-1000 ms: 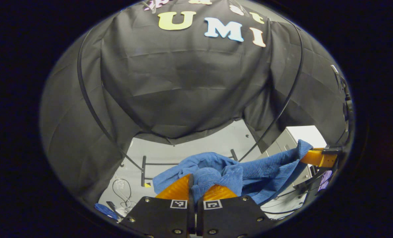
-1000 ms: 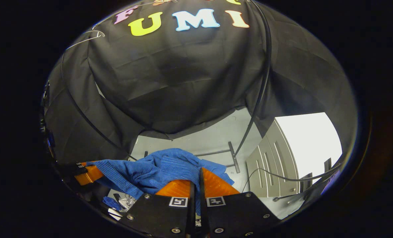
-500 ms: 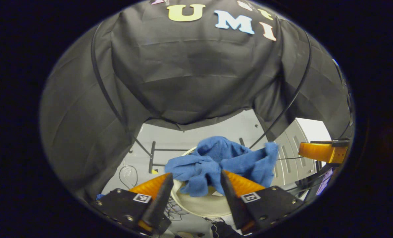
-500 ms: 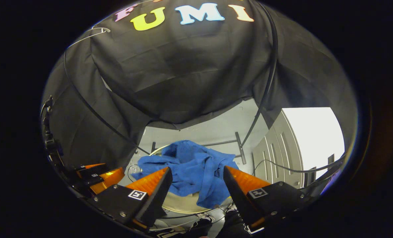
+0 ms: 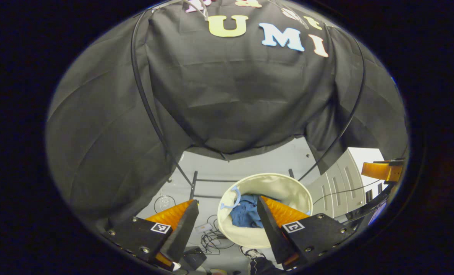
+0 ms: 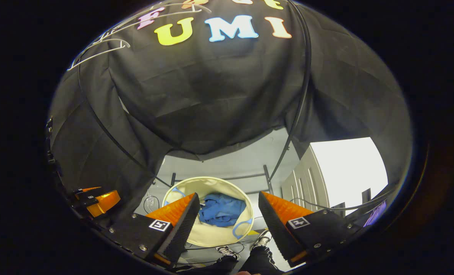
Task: Grasp the clothes on the hanger with both hands and then place them into the laundry hamper below.
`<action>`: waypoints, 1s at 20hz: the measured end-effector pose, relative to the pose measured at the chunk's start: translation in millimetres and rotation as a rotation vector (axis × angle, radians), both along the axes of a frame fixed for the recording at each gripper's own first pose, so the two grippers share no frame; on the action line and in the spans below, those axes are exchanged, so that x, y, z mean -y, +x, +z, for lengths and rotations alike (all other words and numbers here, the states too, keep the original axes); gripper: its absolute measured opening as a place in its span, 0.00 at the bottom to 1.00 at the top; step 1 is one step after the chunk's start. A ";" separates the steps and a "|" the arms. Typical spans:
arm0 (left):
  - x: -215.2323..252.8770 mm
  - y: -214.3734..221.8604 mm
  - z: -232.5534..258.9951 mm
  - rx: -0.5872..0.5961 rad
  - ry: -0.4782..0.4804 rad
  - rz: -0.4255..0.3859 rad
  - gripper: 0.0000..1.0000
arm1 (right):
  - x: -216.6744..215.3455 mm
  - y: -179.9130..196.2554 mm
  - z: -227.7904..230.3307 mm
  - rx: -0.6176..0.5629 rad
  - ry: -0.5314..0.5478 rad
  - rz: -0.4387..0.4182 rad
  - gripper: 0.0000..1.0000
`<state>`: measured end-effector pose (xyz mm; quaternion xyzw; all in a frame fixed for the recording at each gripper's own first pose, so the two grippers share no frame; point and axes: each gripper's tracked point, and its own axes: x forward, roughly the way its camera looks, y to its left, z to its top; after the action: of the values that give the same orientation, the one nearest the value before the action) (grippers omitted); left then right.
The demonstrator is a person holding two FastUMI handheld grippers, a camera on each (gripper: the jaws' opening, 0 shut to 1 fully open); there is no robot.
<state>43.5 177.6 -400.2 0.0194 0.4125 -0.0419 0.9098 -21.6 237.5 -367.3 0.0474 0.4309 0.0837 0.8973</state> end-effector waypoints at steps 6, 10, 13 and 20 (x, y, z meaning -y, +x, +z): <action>-3.7 11.7 107.6 0.202 0.037 -0.026 0.89 | 17.2 14.5 76.3 0.168 0.015 -0.049 0.96; 10.3 18.7 179.5 0.331 0.019 -0.042 0.89 | 31.5 24.8 130.9 0.296 0.020 -0.077 0.95; 15.6 28.5 240.2 0.440 -0.015 -0.037 0.89 | 48.8 31.2 183.7 0.428 0.008 -0.101 0.95; 2.8 53.6 387.1 0.691 -0.105 -0.009 0.89 | 85.3 40.3 312.0 0.775 -0.032 -0.179 0.91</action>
<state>97.2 174.8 -13.2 -0.0123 0.0772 -0.0579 0.9953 18.7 152.2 -55.3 0.0357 0.0557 0.0101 0.9978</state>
